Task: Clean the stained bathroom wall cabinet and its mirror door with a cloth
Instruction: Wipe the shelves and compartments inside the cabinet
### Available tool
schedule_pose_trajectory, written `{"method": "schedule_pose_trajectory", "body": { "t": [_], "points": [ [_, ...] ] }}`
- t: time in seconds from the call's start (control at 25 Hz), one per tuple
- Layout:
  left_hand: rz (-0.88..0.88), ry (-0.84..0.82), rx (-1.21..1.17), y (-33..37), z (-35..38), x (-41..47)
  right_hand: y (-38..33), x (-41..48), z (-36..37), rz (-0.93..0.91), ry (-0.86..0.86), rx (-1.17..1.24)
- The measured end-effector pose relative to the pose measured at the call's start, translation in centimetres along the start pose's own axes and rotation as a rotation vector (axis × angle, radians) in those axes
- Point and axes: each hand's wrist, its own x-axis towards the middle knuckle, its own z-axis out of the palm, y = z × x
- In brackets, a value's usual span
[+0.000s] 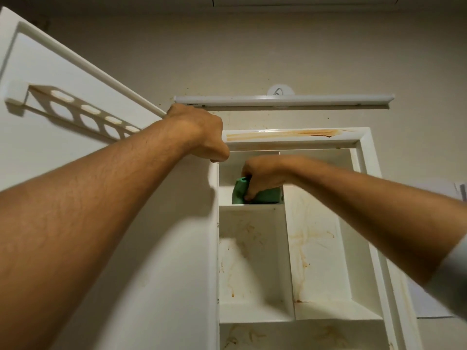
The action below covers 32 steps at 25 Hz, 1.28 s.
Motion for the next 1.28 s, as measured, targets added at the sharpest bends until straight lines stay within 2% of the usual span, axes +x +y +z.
{"method": "schedule_pose_trajectory", "body": {
  "t": [0.08,0.16,0.24,0.32,0.44,0.64,0.72,0.88,0.96,1.08,1.2,1.28],
  "points": [
    [0.003,0.002,0.014,0.2,-0.1,-0.1,-0.9,1.6,3.1,-0.007,0.18,0.014],
    [-0.003,-0.008,0.03,0.3,-0.1,-0.2,-2.1,2.8,4.9,0.002,0.257,-0.003],
    [0.0,-0.027,0.027,0.4,-0.3,-0.4,-2.4,2.7,4.3,-0.064,0.224,-0.015],
    [0.011,-0.027,0.028,0.4,-0.6,-0.6,-1.8,1.7,2.8,-0.154,0.115,0.092],
    [0.01,-0.02,0.036,0.2,-0.2,-0.3,-0.9,1.6,2.0,-0.138,-0.007,0.293],
    [0.01,-0.013,0.027,0.1,0.0,-0.1,-2.6,4.5,5.4,-0.059,0.225,0.251],
    [0.01,-0.029,0.028,0.2,-0.4,-0.5,-2.7,4.0,5.0,-0.084,0.177,0.213],
    [0.018,-0.037,0.014,0.3,-0.5,-0.5,-0.8,1.5,1.0,-0.073,-0.095,0.313],
    [0.005,-0.039,-0.011,0.1,-0.3,-0.2,-1.1,1.8,1.2,-0.078,-0.054,0.261],
    [-0.009,-0.021,-0.018,0.1,-0.2,0.0,-3.1,3.5,4.4,-0.086,0.161,0.152],
    [-0.02,-0.031,0.009,0.3,-0.3,-0.2,-3.3,3.8,4.9,-0.088,0.181,0.075],
    [-0.016,-0.04,-0.003,0.3,-0.7,-0.5,-3.3,2.2,3.6,-0.146,0.153,-0.082]
  ]
}}
